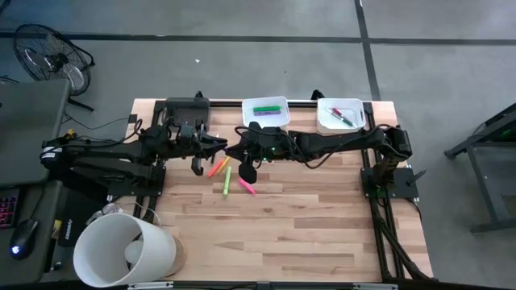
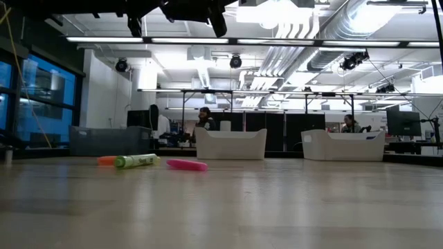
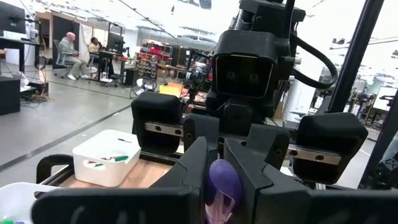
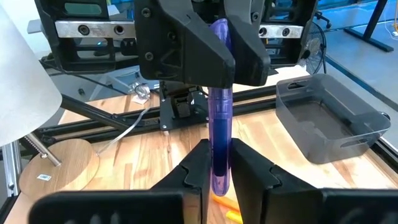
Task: Pick & Place Markers
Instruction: Put the violet pen into the black bin
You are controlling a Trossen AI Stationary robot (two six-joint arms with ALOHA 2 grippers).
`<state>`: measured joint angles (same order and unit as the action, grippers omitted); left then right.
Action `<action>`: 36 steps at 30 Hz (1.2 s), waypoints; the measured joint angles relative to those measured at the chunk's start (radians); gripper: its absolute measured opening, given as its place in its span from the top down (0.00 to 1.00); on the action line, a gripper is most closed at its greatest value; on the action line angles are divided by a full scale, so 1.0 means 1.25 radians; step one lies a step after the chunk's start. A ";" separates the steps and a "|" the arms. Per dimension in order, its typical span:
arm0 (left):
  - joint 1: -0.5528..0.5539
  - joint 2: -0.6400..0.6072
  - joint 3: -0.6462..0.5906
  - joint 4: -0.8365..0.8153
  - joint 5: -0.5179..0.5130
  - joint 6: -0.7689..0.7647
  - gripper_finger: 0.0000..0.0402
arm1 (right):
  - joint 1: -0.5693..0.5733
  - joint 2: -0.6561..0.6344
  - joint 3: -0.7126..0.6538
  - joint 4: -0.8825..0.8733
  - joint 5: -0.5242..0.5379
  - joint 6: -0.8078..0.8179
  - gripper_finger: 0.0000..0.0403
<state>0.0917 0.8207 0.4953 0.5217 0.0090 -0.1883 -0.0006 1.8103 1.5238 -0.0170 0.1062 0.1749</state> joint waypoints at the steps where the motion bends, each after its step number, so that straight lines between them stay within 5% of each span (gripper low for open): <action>1: 0.000 0.000 0.000 0.000 0.000 0.000 0.92 | 0.000 0.000 0.000 0.000 0.000 0.000 0.87; 22: 0.000 0.000 0.000 -0.001 -0.003 0.000 0.92 | -0.014 -0.006 0.000 -0.032 -0.006 0.000 0.64; 36: 0.000 0.000 0.000 -0.007 -0.062 0.006 0.91 | -0.021 -0.152 0.000 -0.315 0.136 -0.035 0.57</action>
<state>0.0914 0.8204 0.4950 0.5131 -0.0681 -0.1803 -0.0266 1.6200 1.5234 -0.4111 0.2759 0.1309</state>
